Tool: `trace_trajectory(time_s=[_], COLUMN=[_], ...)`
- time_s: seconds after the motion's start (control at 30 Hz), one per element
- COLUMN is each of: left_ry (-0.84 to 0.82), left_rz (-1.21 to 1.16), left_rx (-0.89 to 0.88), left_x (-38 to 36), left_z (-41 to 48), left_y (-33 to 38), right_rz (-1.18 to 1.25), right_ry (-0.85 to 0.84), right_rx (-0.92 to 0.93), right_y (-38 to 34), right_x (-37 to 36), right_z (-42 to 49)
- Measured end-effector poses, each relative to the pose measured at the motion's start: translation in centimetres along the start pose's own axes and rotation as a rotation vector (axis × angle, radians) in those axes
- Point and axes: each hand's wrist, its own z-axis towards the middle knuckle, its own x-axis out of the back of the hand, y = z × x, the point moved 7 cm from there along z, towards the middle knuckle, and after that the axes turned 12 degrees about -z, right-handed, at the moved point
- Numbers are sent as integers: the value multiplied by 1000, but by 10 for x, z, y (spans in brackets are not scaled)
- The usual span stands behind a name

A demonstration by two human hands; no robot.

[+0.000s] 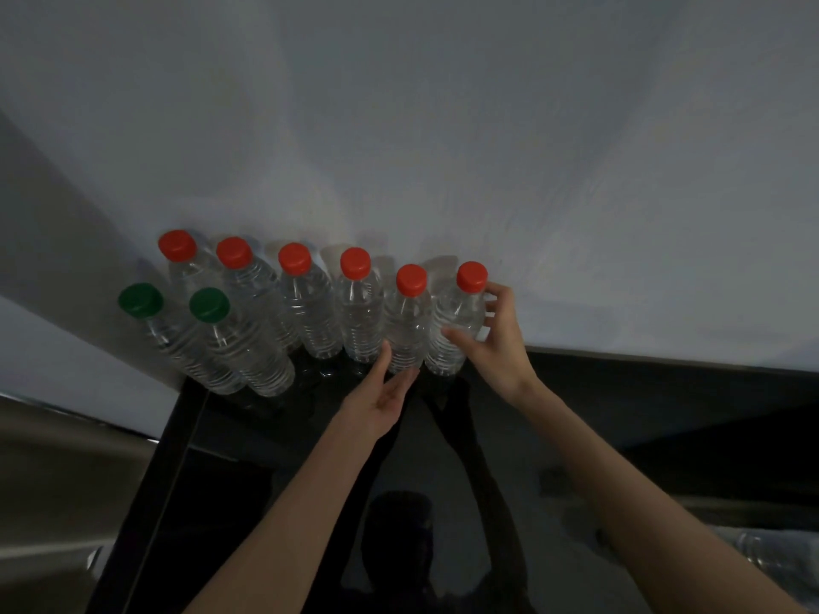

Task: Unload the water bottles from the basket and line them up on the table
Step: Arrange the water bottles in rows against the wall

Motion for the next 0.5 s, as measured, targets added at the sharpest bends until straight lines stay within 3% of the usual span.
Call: trace_trajectory(time_s=[0.23,0.5], left_ry=[-15,29], left_rz=[-6,102], left_rx=[-3,-55], left_x=[-14,-13], left_z=[9,7], left_y=[5,5], right_rz=[-39,-138], right_ry=[104,83], right_rx=[-2,-63], right_y=[-1,-11], right_x=[-1,2], right_z=[1,-3])
